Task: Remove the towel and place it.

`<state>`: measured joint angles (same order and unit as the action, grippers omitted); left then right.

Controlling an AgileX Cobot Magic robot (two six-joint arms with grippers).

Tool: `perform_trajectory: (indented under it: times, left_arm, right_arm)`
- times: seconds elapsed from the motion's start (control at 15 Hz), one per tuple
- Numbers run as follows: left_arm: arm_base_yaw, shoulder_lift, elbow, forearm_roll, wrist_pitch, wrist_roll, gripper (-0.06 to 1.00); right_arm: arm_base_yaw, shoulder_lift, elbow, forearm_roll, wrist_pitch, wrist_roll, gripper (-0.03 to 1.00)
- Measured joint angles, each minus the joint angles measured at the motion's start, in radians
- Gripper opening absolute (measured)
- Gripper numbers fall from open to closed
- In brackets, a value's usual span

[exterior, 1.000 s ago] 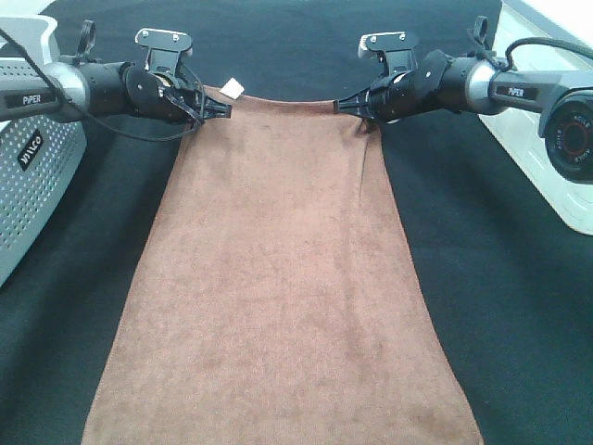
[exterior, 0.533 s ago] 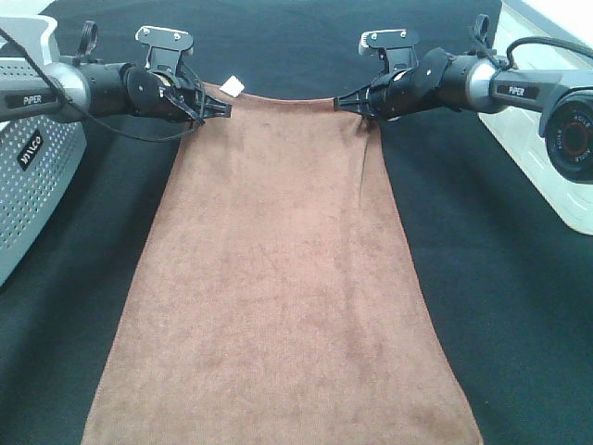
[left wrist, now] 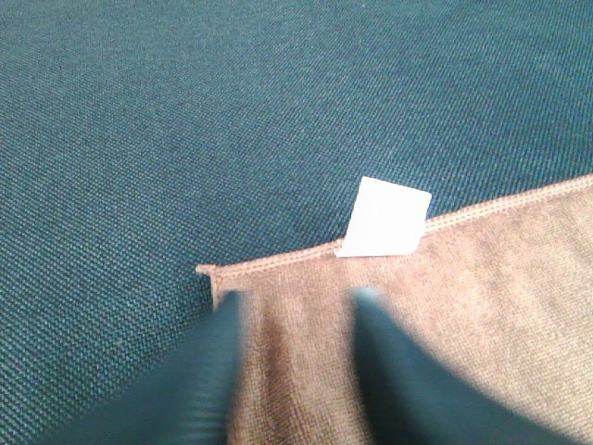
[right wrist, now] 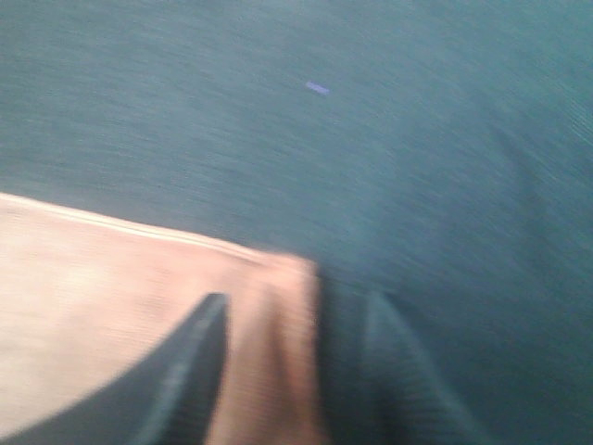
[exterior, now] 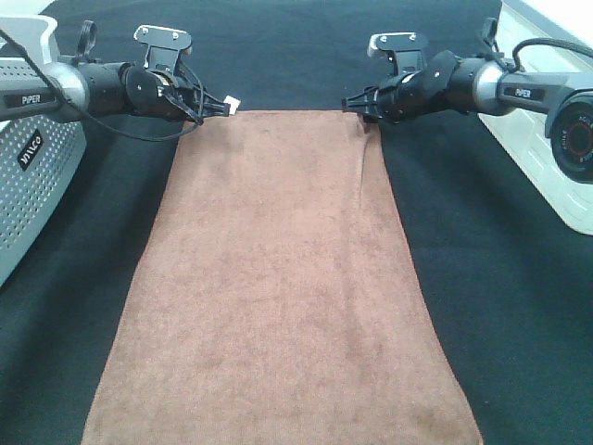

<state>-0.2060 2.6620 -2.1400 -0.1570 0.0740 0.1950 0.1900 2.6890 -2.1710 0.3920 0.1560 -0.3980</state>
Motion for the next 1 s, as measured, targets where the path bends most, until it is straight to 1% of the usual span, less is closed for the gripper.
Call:
perform_trajectory:
  times: [0.07, 0.13, 0.2, 0.27, 0.33, 0.47, 0.67, 0.73, 0.87, 1.0]
  left_arm:
    - [0.0, 0.0, 0.0, 0.0, 0.0, 0.0, 0.4]
    - [0.0, 0.0, 0.0, 0.0, -0.01, 0.0, 0.52]
    - [0.0, 0.0, 0.0, 0.0, -0.022, -0.001, 0.62]
    - [0.0, 0.0, 0.0, 0.0, -0.022, -0.001, 0.62]
    - [0.0, 0.0, 0.0, 0.0, -0.012, -0.002, 0.64]
    - [0.0, 0.0, 0.0, 0.0, 0.038, -0.003, 0.65]
    - [0.0, -0.017, 0.0, 0.0, 0.163, -0.003, 0.65]
    - [0.0, -0.041, 0.0, 0.001, 0.229, -0.003, 0.65]
    - [0.0, -0.081, 0.0, 0.002, 0.304, -0.003, 0.65]
    - [0.0, -0.155, 0.0, 0.002, 0.374, -0.005, 0.68]
  right_arm:
    - [0.0, 0.0, 0.0, 0.0, 0.0, 0.0, 0.47]
    - [-0.01, 0.009, 0.0, 0.018, 0.0, 0.005, 0.56]
    - [-0.012, 0.01, 0.0, 0.026, 0.021, 0.01, 0.64]
    - [-0.012, 0.01, 0.0, 0.026, 0.021, 0.01, 0.64]
    - [-0.012, 0.009, 0.0, 0.026, 0.028, 0.011, 0.66]
    - [-0.012, 0.009, -0.001, 0.022, 0.034, 0.012, 0.67]
    - [-0.013, 0.009, -0.001, 0.008, 0.026, 0.012, 0.67]
    - [-0.014, 0.006, -0.001, 0.008, 0.037, 0.012, 0.67]
    - [-0.017, -0.025, -0.001, 0.007, 0.129, 0.012, 0.67]
    - [-0.017, -0.102, -0.001, 0.005, 0.223, 0.012, 0.67]
